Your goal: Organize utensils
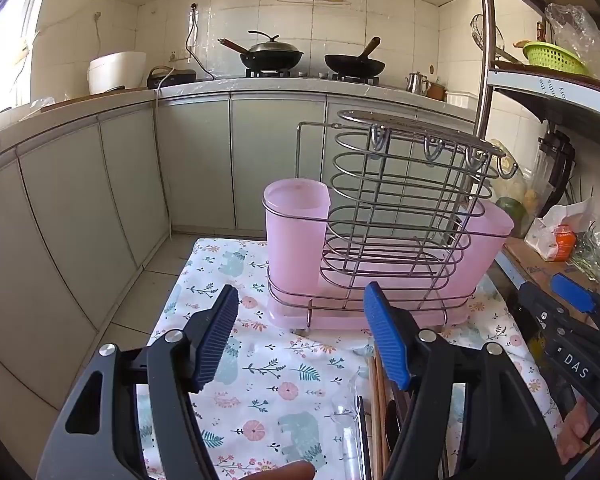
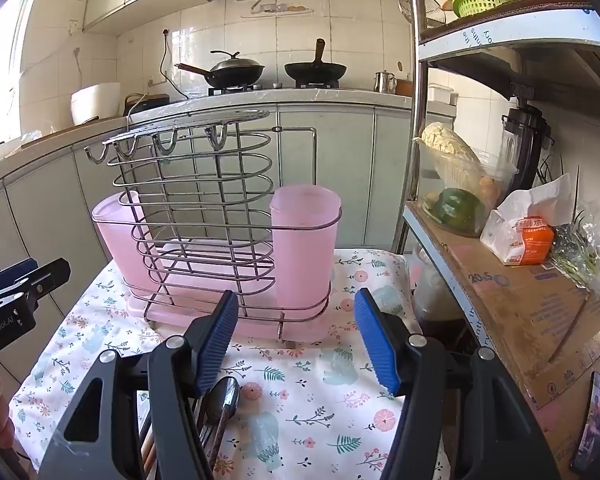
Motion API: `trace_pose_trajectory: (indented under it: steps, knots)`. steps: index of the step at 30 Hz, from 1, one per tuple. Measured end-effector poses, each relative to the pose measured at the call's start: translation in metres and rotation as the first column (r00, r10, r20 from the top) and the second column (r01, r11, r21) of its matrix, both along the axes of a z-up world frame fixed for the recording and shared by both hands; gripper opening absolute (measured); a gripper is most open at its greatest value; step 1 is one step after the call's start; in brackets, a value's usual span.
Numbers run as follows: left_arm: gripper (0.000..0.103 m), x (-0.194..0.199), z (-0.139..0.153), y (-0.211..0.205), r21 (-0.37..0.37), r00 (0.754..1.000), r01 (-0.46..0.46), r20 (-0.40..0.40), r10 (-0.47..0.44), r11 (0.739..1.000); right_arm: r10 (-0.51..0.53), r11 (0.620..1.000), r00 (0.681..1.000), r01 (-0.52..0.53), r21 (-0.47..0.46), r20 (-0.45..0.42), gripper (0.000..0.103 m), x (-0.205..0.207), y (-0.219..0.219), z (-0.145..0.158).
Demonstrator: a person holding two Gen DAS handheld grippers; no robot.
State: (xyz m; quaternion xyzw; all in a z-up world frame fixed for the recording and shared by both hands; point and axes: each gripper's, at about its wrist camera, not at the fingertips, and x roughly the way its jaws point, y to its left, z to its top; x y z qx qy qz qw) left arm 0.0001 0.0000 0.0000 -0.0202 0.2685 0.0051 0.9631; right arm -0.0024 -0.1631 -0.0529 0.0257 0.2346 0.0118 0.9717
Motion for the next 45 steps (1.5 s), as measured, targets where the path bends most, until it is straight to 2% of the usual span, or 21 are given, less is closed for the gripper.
trace_pose_trajectory:
  steps: [31,45]
  knots:
    - [0.066,-0.005,0.004,-0.001,0.002,1.000,0.007,0.003,-0.007,1.000,0.001,1.000,1.000,-0.001,0.001,0.002,0.060,-0.003,0.000,0.001]
    - [0.066,-0.015,-0.005,-0.004,0.001,1.000,0.008,0.006,-0.008,1.000,0.001,1.000,1.000,-0.001,0.002,0.001,0.060,-0.003,0.000,0.001]
